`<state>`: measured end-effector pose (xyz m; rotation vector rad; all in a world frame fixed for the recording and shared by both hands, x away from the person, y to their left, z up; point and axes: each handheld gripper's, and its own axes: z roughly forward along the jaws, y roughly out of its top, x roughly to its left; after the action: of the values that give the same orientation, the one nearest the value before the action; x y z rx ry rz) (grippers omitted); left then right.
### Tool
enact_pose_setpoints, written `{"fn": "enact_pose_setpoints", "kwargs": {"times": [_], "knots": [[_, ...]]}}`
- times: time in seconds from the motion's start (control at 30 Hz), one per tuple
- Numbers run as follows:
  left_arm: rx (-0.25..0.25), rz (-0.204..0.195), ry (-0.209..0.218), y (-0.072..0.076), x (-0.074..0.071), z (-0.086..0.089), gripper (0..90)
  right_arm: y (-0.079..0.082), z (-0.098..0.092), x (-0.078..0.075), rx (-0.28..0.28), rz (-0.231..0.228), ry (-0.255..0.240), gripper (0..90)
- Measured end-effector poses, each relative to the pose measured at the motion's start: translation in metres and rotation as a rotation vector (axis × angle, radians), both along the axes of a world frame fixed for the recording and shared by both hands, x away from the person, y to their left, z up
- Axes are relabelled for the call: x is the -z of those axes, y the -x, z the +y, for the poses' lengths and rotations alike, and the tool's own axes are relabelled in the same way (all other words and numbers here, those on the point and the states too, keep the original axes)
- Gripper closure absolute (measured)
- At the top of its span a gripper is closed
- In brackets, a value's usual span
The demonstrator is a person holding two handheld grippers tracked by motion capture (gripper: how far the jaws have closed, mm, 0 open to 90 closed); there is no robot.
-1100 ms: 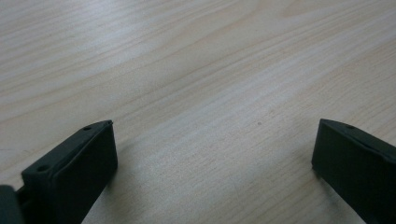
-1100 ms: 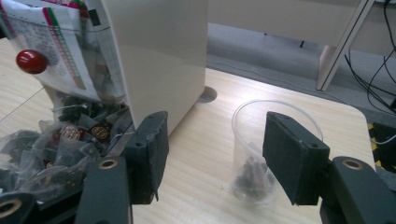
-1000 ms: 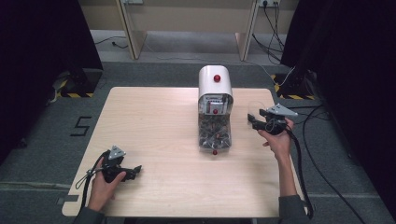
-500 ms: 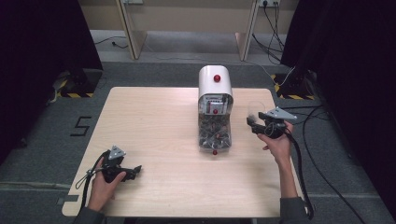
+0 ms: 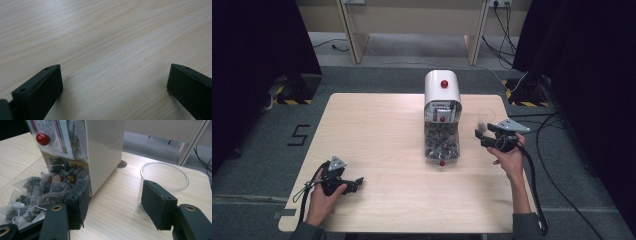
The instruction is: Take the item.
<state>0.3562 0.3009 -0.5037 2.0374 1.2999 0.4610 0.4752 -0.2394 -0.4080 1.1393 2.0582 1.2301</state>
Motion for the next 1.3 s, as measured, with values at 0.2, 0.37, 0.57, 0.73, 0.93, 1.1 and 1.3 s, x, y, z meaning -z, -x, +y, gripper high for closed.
{"fn": "enact_pose_setpoints", "kwargs": {"times": [0.2, 0.37, 0.57, 0.73, 0.93, 1.1, 1.3], "knots": [[0.0, -0.001, 0.0, 0.0, 0.0, 0.0, 0.0, 0.003, 0.0, 0.003, -0.004, 0.006, 0.012, 40.0], [0.0, -0.001, 0.0, 0.0, 0.0, 0.0, 0.0, 0.007, 0.003, 0.004, -0.013, 0.019, 0.018, 39.4], [0.0, -0.001, 0.001, 0.0, 0.0, 0.0, 0.0, 0.013, 0.009, 0.01, -0.027, 0.036, 0.037, 38.5], [0.001, -0.001, 0.001, 0.0, 0.0, 0.0, 0.0, 0.017, 0.009, 0.014, -0.034, 0.04, 0.044, 38.1], [0.0, -0.001, 0.0, 0.0, 0.0, 0.0, 0.0, 0.022, 0.011, 0.015, -0.048, 0.051, 0.042, 37.6], [0.002, -0.001, -0.001, 0.001, 0.0, 0.0, 0.0, 0.026, 0.014, 0.018, -0.056, 0.056, 0.047, 36.7], [0.002, -0.001, 0.0, 0.001, 0.0, 0.0, 0.0, 0.037, 0.01, 0.022, -0.062, 0.067, 0.059, 36.2]]}}
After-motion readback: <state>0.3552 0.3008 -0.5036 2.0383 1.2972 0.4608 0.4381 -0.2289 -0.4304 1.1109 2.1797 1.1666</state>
